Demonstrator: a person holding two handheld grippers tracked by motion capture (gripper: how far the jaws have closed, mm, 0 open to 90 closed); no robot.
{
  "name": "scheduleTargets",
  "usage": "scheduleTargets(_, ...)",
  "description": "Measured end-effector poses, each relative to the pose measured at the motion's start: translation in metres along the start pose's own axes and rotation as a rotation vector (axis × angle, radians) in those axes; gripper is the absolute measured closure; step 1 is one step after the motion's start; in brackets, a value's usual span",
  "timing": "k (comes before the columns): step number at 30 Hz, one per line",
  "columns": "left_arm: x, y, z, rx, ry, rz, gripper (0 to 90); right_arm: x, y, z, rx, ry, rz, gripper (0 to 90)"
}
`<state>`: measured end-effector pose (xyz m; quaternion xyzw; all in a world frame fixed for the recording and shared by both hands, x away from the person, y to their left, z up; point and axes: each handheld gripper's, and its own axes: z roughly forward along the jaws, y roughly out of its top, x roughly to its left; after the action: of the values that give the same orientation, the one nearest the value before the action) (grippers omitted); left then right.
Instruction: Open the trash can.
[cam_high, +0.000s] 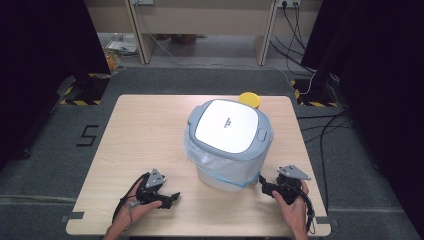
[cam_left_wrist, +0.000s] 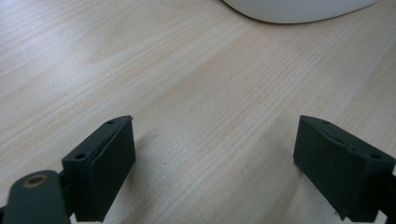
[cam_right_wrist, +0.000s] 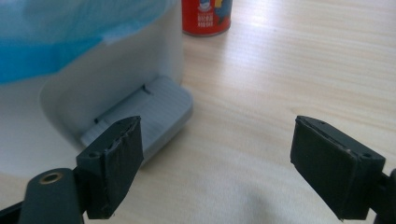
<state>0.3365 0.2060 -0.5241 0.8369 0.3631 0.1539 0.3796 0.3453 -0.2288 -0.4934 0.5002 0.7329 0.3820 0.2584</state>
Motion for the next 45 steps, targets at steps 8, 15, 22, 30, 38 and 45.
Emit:
scheduleTargets(8,0.000,0.000,0.000,0.000,0.001,0.000,12.0,0.003,0.001,0.016,0.006,0.014,0.025,18.1)
scheduleTargets(15,0.000,0.000,0.000,-0.001,0.002,-0.002,12.0,0.012,-0.001,0.017,0.012,-0.027,0.037,20.2)
scheduleTargets(22,0.000,0.000,0.001,0.000,0.005,-0.003,11.9,0.026,-0.006,0.022,0.008,0.104,0.134,27.6)
scheduleTargets(30,0.000,0.000,0.001,-0.002,0.006,-0.005,11.8,0.048,0.000,0.026,-0.003,0.018,0.093,27.9)
scheduleTargets(38,-0.001,0.001,0.001,-0.001,0.005,-0.005,11.6,0.083,0.012,0.038,0.005,-0.035,0.063,28.0)
scheduleTargets(45,-0.001,0.001,0.001,-0.001,0.005,-0.005,11.7,0.110,0.025,0.052,0.019,-0.060,0.060,28.0)
